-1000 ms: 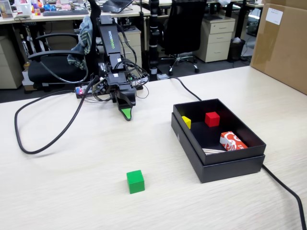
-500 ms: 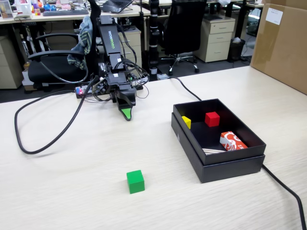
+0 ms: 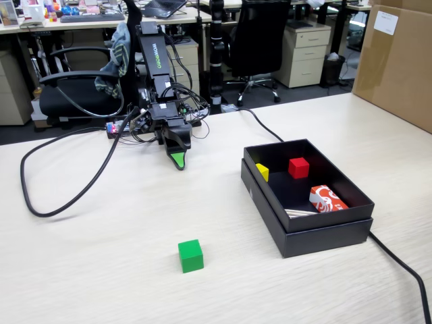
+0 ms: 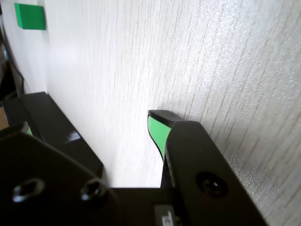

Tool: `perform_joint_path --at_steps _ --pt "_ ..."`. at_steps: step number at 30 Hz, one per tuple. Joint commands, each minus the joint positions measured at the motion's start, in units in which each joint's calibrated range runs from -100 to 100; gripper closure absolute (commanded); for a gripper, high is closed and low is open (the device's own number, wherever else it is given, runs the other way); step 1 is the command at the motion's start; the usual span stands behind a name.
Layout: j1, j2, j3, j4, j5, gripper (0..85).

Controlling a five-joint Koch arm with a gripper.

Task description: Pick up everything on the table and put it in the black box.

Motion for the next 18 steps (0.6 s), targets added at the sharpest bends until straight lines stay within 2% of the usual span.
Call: perform_joint_path --at_steps 1,8,16,18 --pt "0.0 0.6 -0.9 -0.8 0.0 37.0" --pt "1.7 -0.5 -1.0 -2.3 -0.1 37.0" --pt "-0.2 -0.3 1.1 -2.7 0.2 37.1" --pt "-1.1 -0.2 4.8 -6.9 0.2 37.0"
